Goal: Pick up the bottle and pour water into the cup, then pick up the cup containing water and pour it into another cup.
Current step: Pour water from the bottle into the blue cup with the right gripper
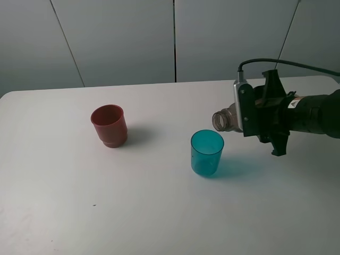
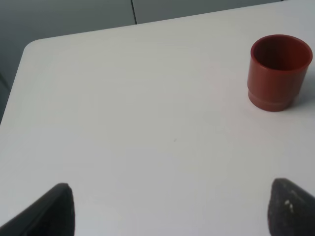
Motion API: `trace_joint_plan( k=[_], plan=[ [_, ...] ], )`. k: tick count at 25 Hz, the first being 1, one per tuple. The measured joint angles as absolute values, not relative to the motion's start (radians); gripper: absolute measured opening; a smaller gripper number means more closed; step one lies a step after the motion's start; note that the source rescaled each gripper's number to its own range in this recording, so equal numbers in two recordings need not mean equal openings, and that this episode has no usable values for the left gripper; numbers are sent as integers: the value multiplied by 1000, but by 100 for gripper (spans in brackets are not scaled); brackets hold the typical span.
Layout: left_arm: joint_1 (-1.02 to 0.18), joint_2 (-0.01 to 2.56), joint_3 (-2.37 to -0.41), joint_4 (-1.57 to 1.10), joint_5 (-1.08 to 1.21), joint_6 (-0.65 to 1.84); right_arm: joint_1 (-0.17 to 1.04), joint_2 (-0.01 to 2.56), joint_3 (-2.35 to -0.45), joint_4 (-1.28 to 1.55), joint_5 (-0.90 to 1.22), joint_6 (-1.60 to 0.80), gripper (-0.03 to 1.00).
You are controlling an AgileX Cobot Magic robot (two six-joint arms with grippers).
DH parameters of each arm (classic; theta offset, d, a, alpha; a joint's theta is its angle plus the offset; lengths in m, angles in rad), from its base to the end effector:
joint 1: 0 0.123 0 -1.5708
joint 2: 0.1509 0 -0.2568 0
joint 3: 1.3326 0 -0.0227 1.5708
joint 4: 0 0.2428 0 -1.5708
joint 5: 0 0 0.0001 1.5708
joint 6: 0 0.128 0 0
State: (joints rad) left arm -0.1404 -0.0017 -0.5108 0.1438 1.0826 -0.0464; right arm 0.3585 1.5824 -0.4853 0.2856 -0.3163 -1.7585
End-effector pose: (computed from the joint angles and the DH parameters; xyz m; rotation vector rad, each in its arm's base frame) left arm 0.0481 0.0096 0.2584 0.0865 2.0438 0.0558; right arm 0.2726 0.0902 0.1002 -1.8593 1.4689 -0.6727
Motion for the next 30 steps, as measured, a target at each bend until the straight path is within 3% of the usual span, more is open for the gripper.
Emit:
trace_joint_plan(
  k=[12,30],
  plan=[
    [-140,-2,-511,144,1083,-46,403,1584,-509,436,-357,-1989,2],
    [-140,-2,-511,144,1083,-46,407,1584,-509,455,-390,-2088,2]
  ],
)
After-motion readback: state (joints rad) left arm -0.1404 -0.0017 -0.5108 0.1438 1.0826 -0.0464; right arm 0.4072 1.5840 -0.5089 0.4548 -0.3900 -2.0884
